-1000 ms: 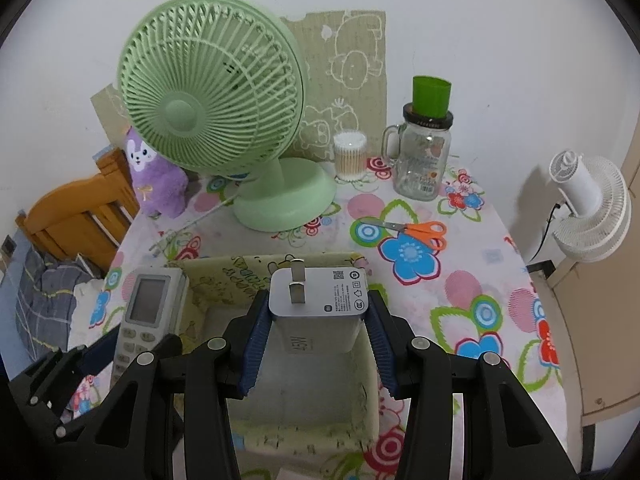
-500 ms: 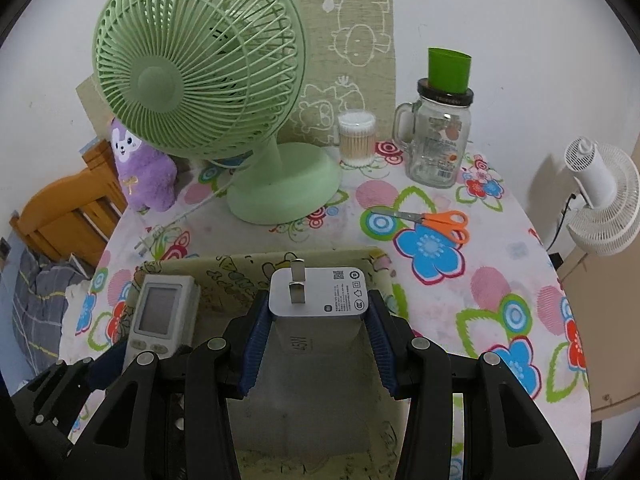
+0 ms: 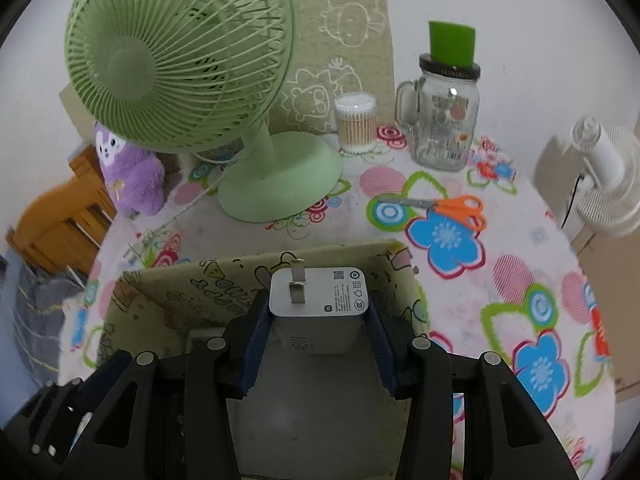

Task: Organize rigid objects
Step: 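Lower the remote and charger into the box and open both tools, then raise both tools out of the box and pull back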

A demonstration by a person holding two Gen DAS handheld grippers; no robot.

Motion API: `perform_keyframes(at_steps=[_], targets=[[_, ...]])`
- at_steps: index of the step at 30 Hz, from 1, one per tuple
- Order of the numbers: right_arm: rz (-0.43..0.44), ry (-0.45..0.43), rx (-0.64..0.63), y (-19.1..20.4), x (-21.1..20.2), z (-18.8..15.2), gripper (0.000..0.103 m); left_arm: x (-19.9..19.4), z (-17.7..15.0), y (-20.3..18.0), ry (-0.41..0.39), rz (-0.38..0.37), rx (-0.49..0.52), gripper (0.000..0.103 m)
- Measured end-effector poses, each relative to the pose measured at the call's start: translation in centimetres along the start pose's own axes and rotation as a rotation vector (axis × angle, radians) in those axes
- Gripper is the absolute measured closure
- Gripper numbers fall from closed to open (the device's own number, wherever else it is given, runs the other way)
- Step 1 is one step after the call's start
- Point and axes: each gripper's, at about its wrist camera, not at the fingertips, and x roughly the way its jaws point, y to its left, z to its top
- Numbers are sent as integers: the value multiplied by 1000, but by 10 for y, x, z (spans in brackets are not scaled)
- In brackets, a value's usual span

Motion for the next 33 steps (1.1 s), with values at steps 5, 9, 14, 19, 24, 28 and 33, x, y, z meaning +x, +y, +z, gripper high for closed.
perform_keyframes(at_steps=[5,9,14,19,24,28,33], targets=[[1,-64,-25,7,-19,0,20,-11,-3,-5,-28,3,23,27],[-15,-95,-41,9,-33,-1,11,-21,-3,-3,-22,-5,15,21],[-27,-77,-35,6,-49,-3,11,-39,-4,-1,-35,-1,9,11],[-30,-77,-17,1,-72,-10,11,-59,-8,2,-45,-5,-5,3],[-36,-81,-10,-2,-91,-14,11,-78,-13,0,-58,-16,7,2],[-24,-78,-13,-6,-108,-15,8,-94,-16,-1,-75,-17,1,1],[-32,-103,-30,-9,-131,-18,8,-116,-22,-1,-95,-24,-11,1]])
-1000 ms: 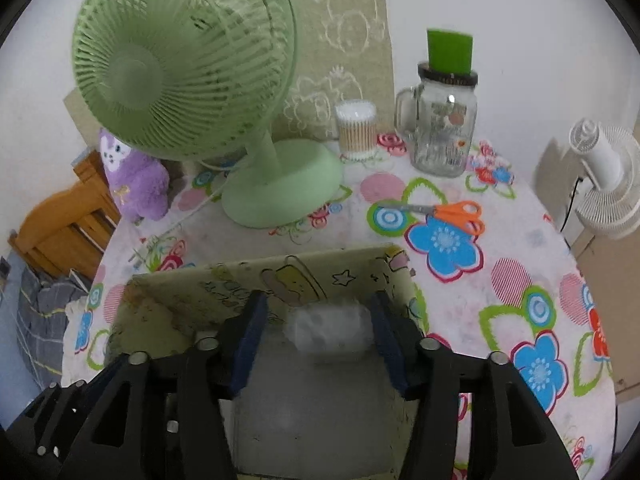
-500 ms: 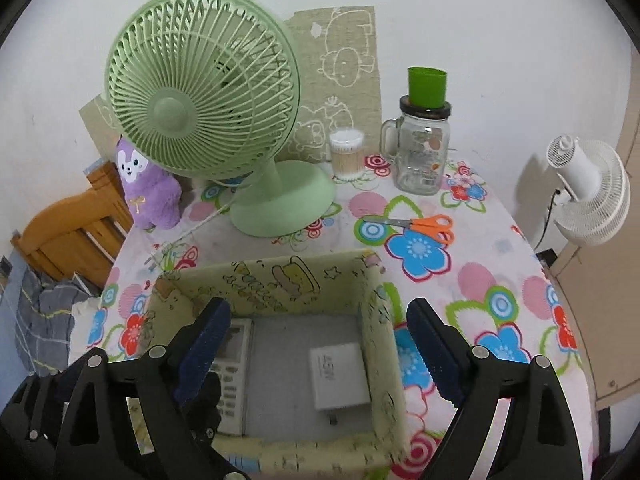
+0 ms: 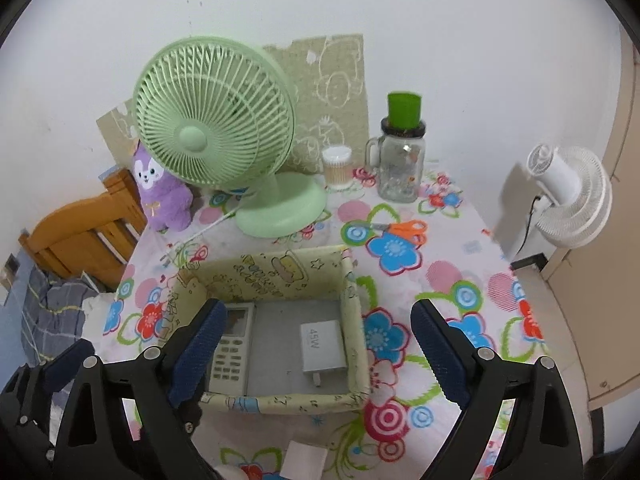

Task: Organize rigid objects
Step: 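Raise both tools out of the box and pull back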

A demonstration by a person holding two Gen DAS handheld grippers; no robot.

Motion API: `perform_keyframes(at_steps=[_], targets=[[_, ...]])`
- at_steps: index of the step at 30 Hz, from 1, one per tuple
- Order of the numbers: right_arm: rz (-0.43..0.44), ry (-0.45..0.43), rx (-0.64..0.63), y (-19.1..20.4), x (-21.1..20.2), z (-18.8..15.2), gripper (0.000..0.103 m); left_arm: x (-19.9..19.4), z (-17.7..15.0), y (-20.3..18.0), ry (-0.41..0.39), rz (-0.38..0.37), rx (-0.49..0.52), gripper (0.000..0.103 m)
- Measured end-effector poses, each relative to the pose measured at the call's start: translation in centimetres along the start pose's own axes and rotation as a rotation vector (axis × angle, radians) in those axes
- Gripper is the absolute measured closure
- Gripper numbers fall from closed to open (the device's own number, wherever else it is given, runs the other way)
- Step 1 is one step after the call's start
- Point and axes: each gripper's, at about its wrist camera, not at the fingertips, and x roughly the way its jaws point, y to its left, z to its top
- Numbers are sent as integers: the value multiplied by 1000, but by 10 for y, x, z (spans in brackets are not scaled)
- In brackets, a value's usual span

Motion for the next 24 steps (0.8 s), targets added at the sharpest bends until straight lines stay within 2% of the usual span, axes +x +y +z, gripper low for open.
perform_keyframes(at_steps=[8,24], targets=[[-7,-37,14,-8,-36,-1,8,-26,-5,12,-17,-13,-44,1],[-15,-58,4,-15,-87,-22,8,-70,-28,8,-61,-19,-3,1]])
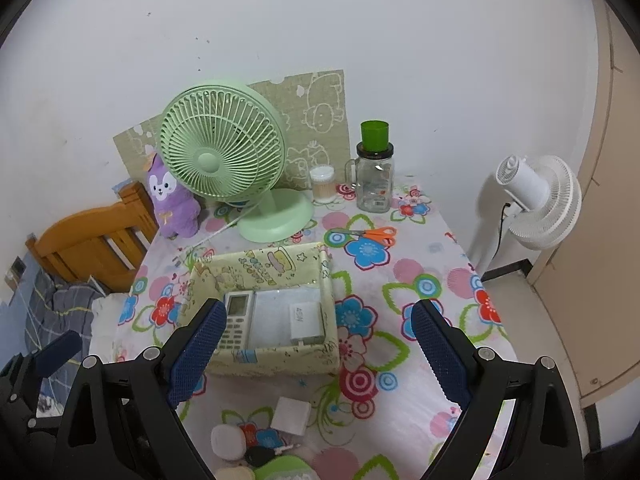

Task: Organize rigid objects
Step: 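Raise both tools out of the box and pull back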

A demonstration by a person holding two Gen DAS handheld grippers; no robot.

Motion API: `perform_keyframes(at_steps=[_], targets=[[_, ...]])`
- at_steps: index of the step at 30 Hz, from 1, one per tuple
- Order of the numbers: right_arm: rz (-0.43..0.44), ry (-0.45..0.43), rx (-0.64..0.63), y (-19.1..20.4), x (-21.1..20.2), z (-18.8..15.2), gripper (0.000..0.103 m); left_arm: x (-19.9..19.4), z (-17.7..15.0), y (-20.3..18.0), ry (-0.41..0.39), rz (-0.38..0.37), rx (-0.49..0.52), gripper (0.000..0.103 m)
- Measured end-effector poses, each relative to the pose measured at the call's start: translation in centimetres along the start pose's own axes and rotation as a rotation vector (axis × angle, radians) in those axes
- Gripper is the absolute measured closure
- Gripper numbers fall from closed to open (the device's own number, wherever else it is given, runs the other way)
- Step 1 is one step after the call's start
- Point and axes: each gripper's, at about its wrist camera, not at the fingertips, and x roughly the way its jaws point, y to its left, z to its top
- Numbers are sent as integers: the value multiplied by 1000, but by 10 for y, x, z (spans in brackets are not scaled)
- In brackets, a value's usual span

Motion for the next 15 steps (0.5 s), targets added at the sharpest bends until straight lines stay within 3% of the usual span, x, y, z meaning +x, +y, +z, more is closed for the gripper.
perform_keyframes(at_steps=[15], targets=[[-4,-33,-7,-9,-31,-27,8,-14,-27,4,15,-5,26,1]])
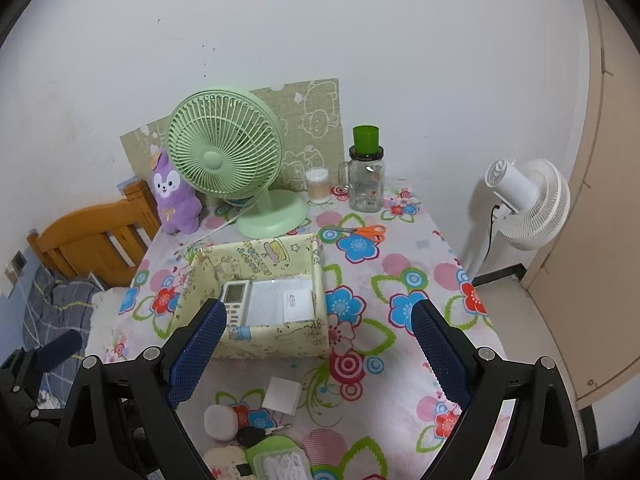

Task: Organize rigid objects
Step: 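Raise both tools out of the box and pull back, then move both tools toward the white round case and small white charger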

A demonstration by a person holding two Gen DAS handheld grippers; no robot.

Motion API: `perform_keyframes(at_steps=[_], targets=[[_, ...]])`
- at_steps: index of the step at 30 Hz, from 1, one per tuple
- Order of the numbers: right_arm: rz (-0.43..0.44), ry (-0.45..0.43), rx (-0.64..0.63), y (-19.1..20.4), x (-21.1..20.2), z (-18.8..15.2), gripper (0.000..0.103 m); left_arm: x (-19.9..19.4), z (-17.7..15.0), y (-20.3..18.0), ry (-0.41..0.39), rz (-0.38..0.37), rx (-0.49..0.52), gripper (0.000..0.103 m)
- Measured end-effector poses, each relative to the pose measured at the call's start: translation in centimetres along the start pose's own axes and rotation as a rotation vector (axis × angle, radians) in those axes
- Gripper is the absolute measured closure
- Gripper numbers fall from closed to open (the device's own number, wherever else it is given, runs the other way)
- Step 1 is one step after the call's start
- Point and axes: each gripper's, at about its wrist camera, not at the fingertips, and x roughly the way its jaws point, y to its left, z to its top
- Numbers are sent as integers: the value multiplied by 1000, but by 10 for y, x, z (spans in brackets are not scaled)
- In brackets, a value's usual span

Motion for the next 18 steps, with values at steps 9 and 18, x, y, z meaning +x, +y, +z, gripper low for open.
perform_keyframes(at_steps=[9,18], targets=[[13,3,-7,0,-3,-15,8,1,-13,2,6,-10,16,1],[17,19,-47,6,3,-33,8,7,-26,10,14,-18,2,1]])
